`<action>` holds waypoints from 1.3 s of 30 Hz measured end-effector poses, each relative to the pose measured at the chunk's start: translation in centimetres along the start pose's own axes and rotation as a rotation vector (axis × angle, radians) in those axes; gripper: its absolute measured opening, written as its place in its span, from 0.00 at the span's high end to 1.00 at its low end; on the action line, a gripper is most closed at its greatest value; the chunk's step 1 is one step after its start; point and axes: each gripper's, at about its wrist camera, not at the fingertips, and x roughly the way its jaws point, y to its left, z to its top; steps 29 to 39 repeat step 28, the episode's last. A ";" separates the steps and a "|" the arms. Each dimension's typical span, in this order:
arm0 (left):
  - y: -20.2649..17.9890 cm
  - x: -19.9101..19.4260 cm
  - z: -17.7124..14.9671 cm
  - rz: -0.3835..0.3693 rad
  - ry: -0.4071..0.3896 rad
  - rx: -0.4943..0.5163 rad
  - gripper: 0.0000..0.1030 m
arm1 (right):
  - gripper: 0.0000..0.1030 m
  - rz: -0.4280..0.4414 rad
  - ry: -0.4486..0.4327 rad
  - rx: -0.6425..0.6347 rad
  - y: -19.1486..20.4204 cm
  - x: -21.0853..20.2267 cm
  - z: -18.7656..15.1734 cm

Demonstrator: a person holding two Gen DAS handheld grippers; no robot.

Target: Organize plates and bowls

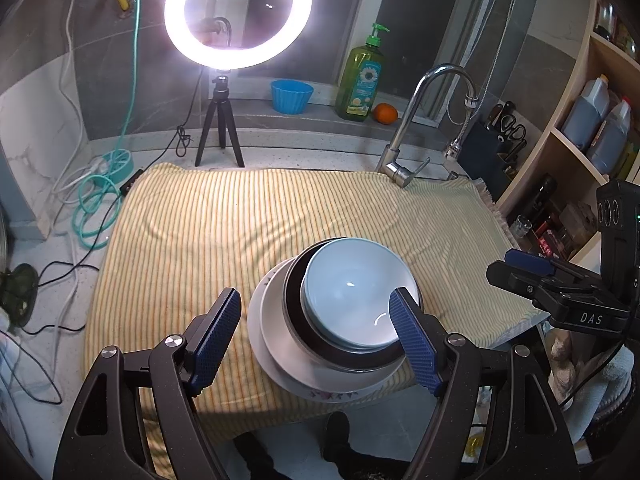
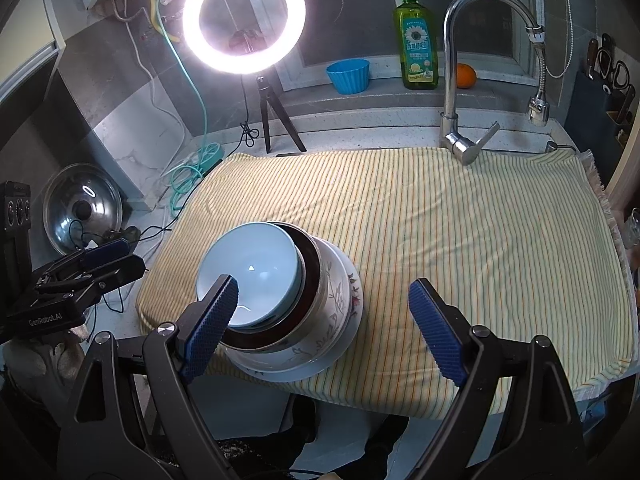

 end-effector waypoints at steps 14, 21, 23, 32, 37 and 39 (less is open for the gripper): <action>-0.1 0.2 0.0 -0.001 0.014 -0.005 0.26 | 0.13 -0.003 0.009 -0.009 -0.1 0.5 0.1; 0.0 0.4 0.1 -0.002 0.018 -0.016 0.26 | 0.13 -0.009 0.015 -0.007 -0.3 0.5 0.2; 0.0 0.4 0.1 -0.002 0.014 -0.013 0.26 | 0.13 -0.011 0.019 -0.007 -0.4 0.5 0.1; 0.0 0.3 0.3 -0.002 -0.004 -0.005 0.26 | 0.13 -0.013 0.025 0.001 -0.6 0.8 0.3; 0.0 0.3 0.3 -0.002 -0.004 -0.005 0.26 | 0.13 -0.013 0.025 0.001 -0.6 0.8 0.3; 0.0 0.3 0.3 -0.002 -0.004 -0.005 0.26 | 0.13 -0.013 0.025 0.001 -0.6 0.8 0.3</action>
